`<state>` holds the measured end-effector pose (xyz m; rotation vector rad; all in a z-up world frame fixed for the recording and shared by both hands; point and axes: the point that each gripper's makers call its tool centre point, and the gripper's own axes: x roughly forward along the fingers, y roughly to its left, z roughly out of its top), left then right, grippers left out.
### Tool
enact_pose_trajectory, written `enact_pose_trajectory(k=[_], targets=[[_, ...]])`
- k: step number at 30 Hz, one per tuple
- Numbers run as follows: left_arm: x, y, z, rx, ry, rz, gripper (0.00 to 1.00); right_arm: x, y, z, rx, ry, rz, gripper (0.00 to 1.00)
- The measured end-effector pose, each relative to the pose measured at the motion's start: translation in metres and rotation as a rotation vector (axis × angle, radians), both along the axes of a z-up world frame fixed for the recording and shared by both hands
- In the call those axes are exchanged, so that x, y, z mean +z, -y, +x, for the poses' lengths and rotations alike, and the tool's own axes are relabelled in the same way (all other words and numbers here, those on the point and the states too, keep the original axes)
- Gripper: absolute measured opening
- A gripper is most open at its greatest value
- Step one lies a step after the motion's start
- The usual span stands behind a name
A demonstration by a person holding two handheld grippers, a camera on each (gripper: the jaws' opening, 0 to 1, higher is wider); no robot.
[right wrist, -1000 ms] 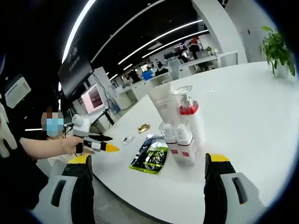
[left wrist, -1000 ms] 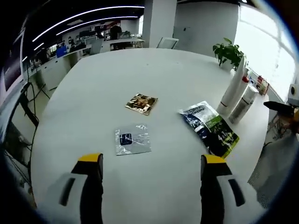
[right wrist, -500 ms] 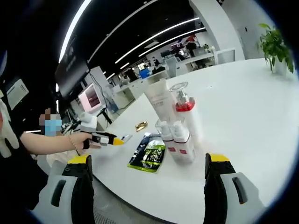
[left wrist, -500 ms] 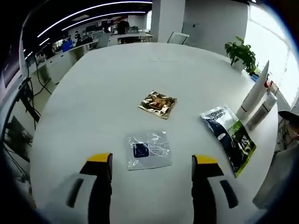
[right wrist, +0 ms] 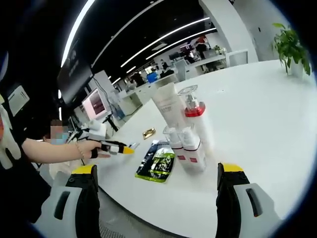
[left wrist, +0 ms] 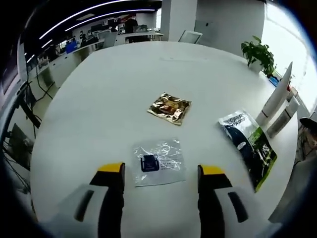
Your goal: Arrange the skincare products in the storage area until every visible bottle or jar stands upright without overlapping.
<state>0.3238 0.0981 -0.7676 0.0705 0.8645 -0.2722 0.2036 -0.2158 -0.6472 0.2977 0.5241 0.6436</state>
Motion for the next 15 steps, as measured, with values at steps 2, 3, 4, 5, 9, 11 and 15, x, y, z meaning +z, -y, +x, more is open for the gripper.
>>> enact_pose_trajectory(k=[2,3,4,5,9,11,15], targets=[[-0.0017,0.0015,-0.0022,-0.004,-0.004,0.012,0.51,-0.0005,0.0007,0.0003,-0.002,-0.001,0.001,1.0],[-0.0015,0.0014,-0.0016,-0.006,-0.002,0.021,0.51,-0.0008,0.0013,0.0006,-0.004,-0.001,0.002,1.0],[-0.0007,0.0028,0.0004,-0.003,-0.002,0.018,0.51,-0.0009,0.0016,0.0008,-0.007,-0.001,0.002,1.0],[-0.0004,0.0025,0.0015,-0.002,-0.004,0.019,0.51,-0.001,0.0014,0.001,-0.008,-0.001,0.004,1.0],[-0.0015,-0.0004,0.0059,-0.003,-0.006,0.023,0.48,-0.0016,0.001,0.0005,-0.005,-0.003,0.0,1.0],[-0.0004,-0.0001,0.0054,-0.014,0.008,0.031,0.43,-0.0021,0.0012,0.0004,-0.004,-0.003,-0.002,1.0],[0.0017,0.004,0.0071,-0.02,0.017,0.033,0.39,-0.0021,0.0002,0.0003,-0.003,-0.004,-0.004,1.0]])
